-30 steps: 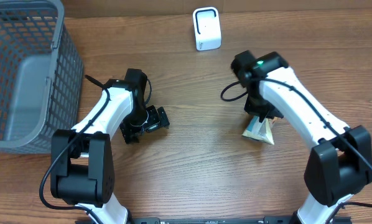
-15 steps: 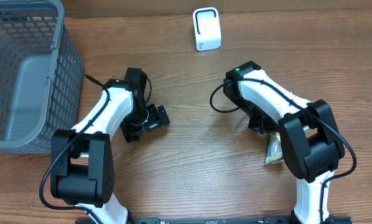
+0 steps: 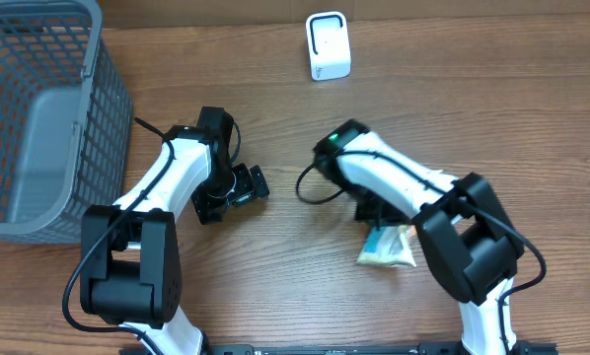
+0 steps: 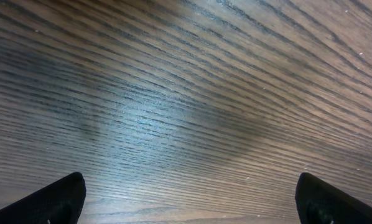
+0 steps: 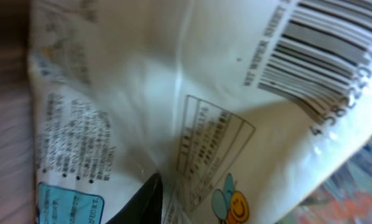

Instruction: Scan the item barcode

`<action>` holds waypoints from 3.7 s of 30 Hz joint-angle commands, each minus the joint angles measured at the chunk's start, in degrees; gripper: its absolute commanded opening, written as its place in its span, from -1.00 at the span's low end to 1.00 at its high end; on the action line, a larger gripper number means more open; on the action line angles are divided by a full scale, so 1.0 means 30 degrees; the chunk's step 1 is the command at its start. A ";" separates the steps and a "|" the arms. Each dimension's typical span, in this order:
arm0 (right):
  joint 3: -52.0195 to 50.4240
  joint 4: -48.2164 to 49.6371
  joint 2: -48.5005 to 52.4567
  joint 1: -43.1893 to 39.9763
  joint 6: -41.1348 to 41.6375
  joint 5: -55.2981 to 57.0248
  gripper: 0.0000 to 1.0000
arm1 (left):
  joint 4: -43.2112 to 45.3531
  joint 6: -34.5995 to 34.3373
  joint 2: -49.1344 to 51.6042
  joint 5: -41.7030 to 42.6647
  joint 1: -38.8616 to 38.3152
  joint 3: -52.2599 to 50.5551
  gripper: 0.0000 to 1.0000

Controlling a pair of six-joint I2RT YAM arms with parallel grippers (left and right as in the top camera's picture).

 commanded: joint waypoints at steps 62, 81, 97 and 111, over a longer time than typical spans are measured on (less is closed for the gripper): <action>0.4590 -0.0692 -0.2433 -1.1788 -1.0877 -0.8816 0.20 | 0.8786 -0.4065 0.3869 0.6798 -0.9719 -0.0772 0.71; -0.3978 0.6870 -0.2433 -0.9129 -1.1140 -1.6589 -0.68 | 0.9435 -0.4364 0.3869 0.6798 -0.9748 -0.0772 0.84; -0.1814 0.4634 -0.2433 -1.0171 -1.1387 -1.4396 -0.76 | 0.8998 -0.4240 0.3774 0.6280 -0.9442 -0.0692 -0.92; -0.0036 0.3599 -0.2433 -1.0229 -1.1220 -0.9369 -0.68 | -0.3774 -0.2667 -0.1508 -1.1307 -0.7752 0.6003 -0.92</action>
